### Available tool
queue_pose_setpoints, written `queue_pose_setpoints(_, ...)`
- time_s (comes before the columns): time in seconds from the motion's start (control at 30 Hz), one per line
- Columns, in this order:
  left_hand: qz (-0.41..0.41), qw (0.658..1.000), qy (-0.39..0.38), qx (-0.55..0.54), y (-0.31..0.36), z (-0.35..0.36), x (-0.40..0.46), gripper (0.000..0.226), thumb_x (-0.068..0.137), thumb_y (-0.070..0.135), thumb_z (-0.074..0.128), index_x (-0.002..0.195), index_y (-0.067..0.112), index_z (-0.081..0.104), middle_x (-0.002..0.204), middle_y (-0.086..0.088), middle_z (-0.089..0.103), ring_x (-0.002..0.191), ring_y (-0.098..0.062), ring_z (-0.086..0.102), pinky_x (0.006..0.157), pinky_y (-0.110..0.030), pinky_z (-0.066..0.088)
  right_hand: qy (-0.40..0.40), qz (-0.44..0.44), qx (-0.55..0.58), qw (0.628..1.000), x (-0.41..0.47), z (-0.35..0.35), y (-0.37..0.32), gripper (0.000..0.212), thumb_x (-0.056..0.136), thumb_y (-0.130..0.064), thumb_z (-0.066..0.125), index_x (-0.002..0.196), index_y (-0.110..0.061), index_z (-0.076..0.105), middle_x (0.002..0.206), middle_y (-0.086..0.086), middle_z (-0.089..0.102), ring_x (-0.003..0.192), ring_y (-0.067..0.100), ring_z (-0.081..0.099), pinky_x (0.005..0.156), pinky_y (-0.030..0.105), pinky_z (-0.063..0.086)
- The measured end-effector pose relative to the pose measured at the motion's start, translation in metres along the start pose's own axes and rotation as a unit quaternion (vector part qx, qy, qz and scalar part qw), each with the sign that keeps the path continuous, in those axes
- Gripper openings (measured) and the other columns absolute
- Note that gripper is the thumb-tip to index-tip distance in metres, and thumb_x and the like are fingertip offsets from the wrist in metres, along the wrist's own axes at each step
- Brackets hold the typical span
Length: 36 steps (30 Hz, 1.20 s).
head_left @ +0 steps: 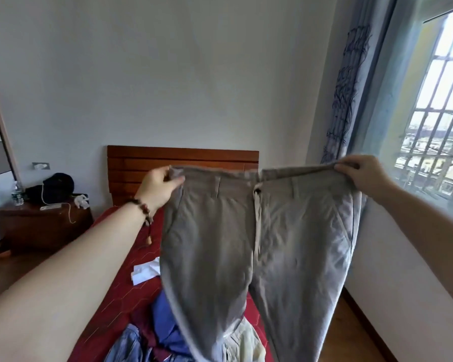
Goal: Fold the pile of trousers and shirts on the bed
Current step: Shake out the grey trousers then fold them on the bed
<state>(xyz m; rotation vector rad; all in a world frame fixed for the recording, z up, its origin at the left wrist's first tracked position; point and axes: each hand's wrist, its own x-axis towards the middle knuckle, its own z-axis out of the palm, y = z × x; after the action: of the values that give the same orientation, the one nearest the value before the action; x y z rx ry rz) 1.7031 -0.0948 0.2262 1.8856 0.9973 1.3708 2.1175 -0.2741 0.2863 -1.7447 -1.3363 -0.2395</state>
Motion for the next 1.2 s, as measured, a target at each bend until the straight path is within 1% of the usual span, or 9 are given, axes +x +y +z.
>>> queue_pose_setpoints(0.17, 0.080, 0.981, 0.068, -0.165, 0.076, -0.016, 0.048, 0.017, 0.082, 0.037, 0.067, 0.091, 0.022, 0.070, 0.104, -0.009, 0.071, 0.102, -0.027, 0.066, 0.089, -0.035, 0.051, 0.229, -0.033, 0.180, 0.956, 0.032, -0.039, -0.044, 0.014, 0.079, -0.035, 0.065, 0.089, -0.028, 0.072, 0.064, -0.022, 0.063, 0.061, -0.007, 0.055, 0.057, 0.011, 0.042)
queue_pose_setpoints(0.33, 0.029, 0.996, 0.089, -0.001, 0.056, -0.015, 0.058, 0.028, 0.091, 0.025, 0.064, 0.082, -0.002, 0.063, 0.085, -0.015, 0.068, 0.083, -0.027, 0.062, 0.071, -0.033, 0.043, 0.117, 0.028, 0.077, 0.990, 0.019, -0.014, -0.030, 0.020, 0.091, -0.028, 0.059, 0.072, -0.027, 0.063, 0.068, -0.006, 0.059, 0.068, 0.015, 0.053, 0.060, 0.028, 0.040)
queue_pose_setpoints(0.47, -0.047, 0.980, 0.042, -0.188, 0.061, -0.025, 0.064, 0.027, 0.089, 0.021, 0.069, 0.079, -0.004, 0.064, 0.087, -0.016, 0.067, 0.086, -0.027, 0.062, 0.081, -0.041, 0.049, 0.117, 0.077, 0.127, 0.982, 0.030, -0.023, -0.043, 0.024, 0.091, -0.035, 0.060, 0.070, -0.026, 0.067, 0.071, 0.001, 0.064, 0.071, 0.019, 0.057, 0.066, 0.036, 0.050)
queue_pose_setpoints(0.6, -0.043, 0.974, 0.097, -0.200, 0.075, -0.003, 0.052, 0.027, 0.085, 0.023, 0.072, 0.078, -0.002, 0.063, 0.079, -0.015, 0.057, 0.077, -0.022, 0.054, 0.072, -0.037, 0.043, 0.092, 0.164, 0.163, 0.968, 0.022, -0.009, -0.070, 0.027, 0.088, -0.035, 0.068, 0.080, -0.010, 0.073, 0.084, 0.019, 0.069, 0.089, 0.039, 0.066, 0.081, 0.051, 0.055)
queue_pose_setpoints(0.77, 0.012, 0.988, 0.094, -0.121, 0.109, 0.053, 0.013, 0.033, 0.086, 0.024, 0.070, 0.062, 0.005, 0.057, 0.059, -0.011, 0.056, 0.058, -0.018, 0.046, 0.059, -0.032, 0.035, 0.010, 0.188, 0.305, 0.934, -0.004, 0.027, -0.141, 0.022, 0.088, -0.028, 0.069, 0.083, -0.007, 0.073, 0.075, 0.010, 0.068, 0.061, 0.019, 0.064, 0.058, 0.033, 0.057)
queue_pose_setpoints(0.87, 0.052, 0.989, 0.033, -0.134, 0.128, 0.082, -0.008, 0.017, 0.089, 0.022, 0.066, 0.086, 0.006, 0.070, 0.083, -0.012, 0.072, 0.074, -0.023, 0.065, 0.070, -0.036, 0.051, -0.056, 0.168, 0.370, 0.912, -0.020, 0.048, -0.185, 0.022, 0.091, -0.019, 0.066, 0.071, -0.008, 0.064, 0.066, 0.008, 0.059, 0.048, 0.016, 0.058, 0.043, 0.024, 0.050)
queue_pose_setpoints(1.07, 0.056, 0.973, -0.086, -0.208, 0.137, 0.081, -0.024, 0.041, 0.073, 0.030, 0.082, 0.099, 0.011, 0.057, 0.086, -0.002, 0.065, 0.076, -0.009, 0.063, 0.067, -0.021, 0.051, -0.165, 0.200, 0.414, 0.873, -0.026, 0.041, -0.219, 0.035, 0.098, -0.023, 0.048, 0.079, -0.001, 0.068, 0.068, 0.013, 0.067, 0.057, 0.024, 0.064, 0.066, 0.034, 0.059)
queue_pose_setpoints(1.13, 0.037, 0.976, -0.064, -0.204, 0.133, 0.077, -0.021, 0.037, 0.073, 0.019, 0.083, 0.101, 0.009, 0.061, 0.092, -0.005, 0.070, 0.085, -0.016, 0.068, 0.076, -0.029, 0.057, -0.195, 0.177, 0.411, 0.873, -0.026, 0.036, -0.219, 0.035, 0.099, -0.025, 0.048, 0.084, -0.001, 0.069, 0.076, 0.015, 0.070, 0.066, 0.026, 0.066, 0.075, 0.036, 0.058)
queue_pose_setpoints(1.2, 0.033, 0.983, -0.027, -0.180, 0.130, 0.070, -0.018, 0.028, 0.078, 0.013, 0.079, 0.102, 0.008, 0.065, 0.098, -0.010, 0.071, 0.092, -0.024, 0.069, 0.086, -0.041, 0.056, -0.119, 0.097, 0.341, 0.927, -0.025, 0.033, -0.204, 0.026, 0.096, -0.028, 0.056, 0.090, -0.008, 0.071, 0.087, 0.011, 0.071, 0.076, 0.021, 0.066, 0.080, 0.032, 0.057)
